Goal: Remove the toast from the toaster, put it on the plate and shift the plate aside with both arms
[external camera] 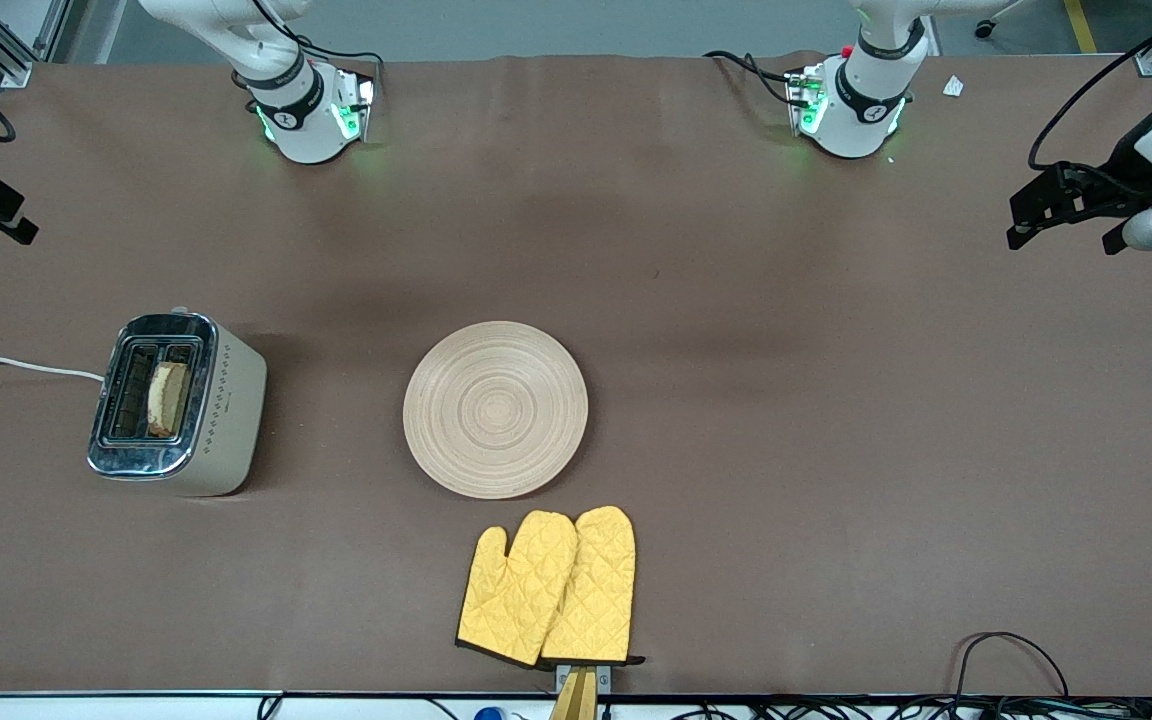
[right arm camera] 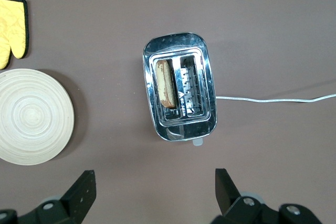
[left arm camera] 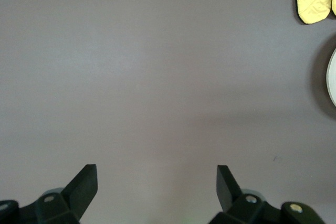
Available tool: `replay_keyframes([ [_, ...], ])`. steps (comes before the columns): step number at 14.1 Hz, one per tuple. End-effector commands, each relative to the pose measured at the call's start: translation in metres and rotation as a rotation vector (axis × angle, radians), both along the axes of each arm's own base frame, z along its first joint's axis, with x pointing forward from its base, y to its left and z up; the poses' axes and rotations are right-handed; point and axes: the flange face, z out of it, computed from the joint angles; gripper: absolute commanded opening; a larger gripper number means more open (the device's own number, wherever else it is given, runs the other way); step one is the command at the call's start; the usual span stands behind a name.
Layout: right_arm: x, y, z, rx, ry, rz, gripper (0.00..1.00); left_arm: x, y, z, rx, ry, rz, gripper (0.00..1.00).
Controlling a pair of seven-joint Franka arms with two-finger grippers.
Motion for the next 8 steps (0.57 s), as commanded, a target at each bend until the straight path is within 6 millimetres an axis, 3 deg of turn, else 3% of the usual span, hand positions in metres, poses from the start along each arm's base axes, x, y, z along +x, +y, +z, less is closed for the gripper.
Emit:
replay_keyframes([
  [1, 0.002, -0.004, 0.0, 0.055, -0.029, -0.006, 1.0, 0.004, 0.004, -0.006, 0.01, 0.026, -0.012, 1.0],
  [4, 0.017, -0.018, -0.022, 0.056, 0.009, -0.031, 1.0, 0.002, 0.004, -0.006, 0.01, 0.026, -0.012, 1.0],
  [8, 0.058, -0.02, -0.096, 0.05, 0.109, 0.049, 1.0, 0.002, 0.005, -0.005, 0.012, 0.023, -0.01, 1.0],
])
